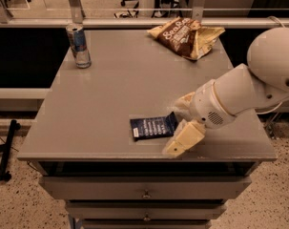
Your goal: Move rxbar blueberry near redbull can
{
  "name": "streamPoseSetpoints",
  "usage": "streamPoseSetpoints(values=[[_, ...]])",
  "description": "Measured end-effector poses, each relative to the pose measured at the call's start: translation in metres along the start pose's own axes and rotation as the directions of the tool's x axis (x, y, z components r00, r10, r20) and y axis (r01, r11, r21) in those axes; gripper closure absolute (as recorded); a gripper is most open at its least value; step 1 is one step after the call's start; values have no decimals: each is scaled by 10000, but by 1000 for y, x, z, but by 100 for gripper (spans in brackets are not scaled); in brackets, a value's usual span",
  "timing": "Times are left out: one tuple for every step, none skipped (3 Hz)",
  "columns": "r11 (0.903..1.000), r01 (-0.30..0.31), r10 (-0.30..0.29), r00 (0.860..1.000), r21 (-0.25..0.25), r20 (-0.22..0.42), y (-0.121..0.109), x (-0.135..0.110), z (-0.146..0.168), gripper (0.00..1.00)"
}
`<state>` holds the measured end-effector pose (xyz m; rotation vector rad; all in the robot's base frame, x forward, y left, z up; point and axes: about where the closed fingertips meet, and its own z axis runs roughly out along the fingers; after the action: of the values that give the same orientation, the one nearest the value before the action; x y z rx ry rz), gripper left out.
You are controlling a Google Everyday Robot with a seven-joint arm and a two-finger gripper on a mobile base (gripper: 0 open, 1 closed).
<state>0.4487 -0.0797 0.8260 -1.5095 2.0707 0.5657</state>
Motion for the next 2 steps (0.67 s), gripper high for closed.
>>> streamPoseSetpoints(values=[[9999, -147, 148, 9998, -61, 123, -3, 0, 6, 37], [9995, -305, 307, 9994, -97, 168, -5, 0, 8, 60]])
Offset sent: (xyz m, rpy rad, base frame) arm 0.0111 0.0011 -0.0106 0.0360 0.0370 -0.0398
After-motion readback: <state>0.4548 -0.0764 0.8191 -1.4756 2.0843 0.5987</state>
